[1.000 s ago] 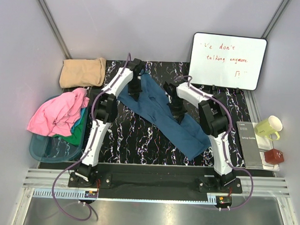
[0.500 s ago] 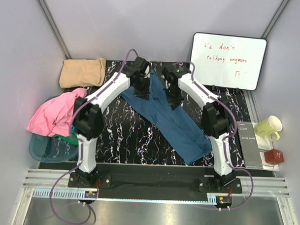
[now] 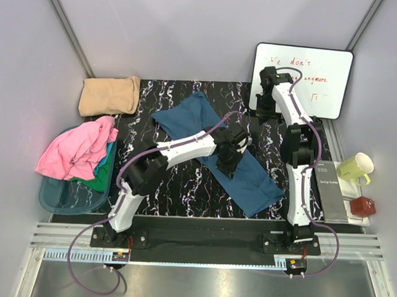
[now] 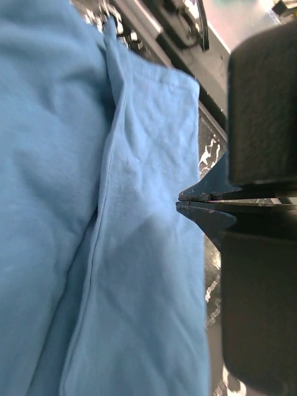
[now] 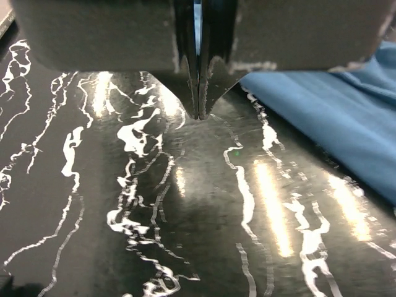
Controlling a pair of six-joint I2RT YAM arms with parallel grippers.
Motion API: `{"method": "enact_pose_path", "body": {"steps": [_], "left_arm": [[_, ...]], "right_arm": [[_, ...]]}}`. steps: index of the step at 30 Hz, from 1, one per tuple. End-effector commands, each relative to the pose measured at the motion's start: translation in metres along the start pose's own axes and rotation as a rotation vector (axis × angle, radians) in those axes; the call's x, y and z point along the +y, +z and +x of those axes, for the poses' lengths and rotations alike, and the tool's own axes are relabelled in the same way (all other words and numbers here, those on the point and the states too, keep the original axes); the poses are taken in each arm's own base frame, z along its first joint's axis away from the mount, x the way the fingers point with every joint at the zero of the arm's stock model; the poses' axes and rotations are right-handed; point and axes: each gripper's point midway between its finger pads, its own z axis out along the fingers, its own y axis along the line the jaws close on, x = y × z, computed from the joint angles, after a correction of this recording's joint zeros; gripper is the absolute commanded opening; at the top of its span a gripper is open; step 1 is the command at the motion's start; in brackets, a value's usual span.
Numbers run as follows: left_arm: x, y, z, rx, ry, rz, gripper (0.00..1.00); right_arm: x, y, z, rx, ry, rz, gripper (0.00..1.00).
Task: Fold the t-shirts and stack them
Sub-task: Rotate the tshirt 90 degrees
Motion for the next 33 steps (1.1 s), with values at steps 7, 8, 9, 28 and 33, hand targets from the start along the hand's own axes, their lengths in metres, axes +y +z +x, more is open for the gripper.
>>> {"method": "enact_pose_path", "body": {"steps": [7,8,9,28,33], "left_arm": [[-0.006,0.032,0.043,0.161,0.028,0.011,0.00],[-0.001,0.033,0.048,0.180,0.020,-0.010,0.00],[0.006,0.034,0.060,0.223,0.005,-0.031,0.00],[0.144,-0.070,0.148,0.294,-0.263,-0.411,0.00],[0.155,-0.098,0.155,0.265,-0.311,-0.423,0.00]], "right_arm": [[0.003,-0.021,-0.008,-0.030,-0.008,-0.030,0.00],[0.004,-0.025,-0.009,-0.037,-0.009,-0.036,0.00],[0.004,-0.027,-0.010,-0.040,-0.008,-0.040,0.00],[0.097,-0.060,0.009,-0.069,-0.174,-0.239,0.01],[0.160,-0.061,0.024,-0.081,-0.281,-0.307,0.01]]}}
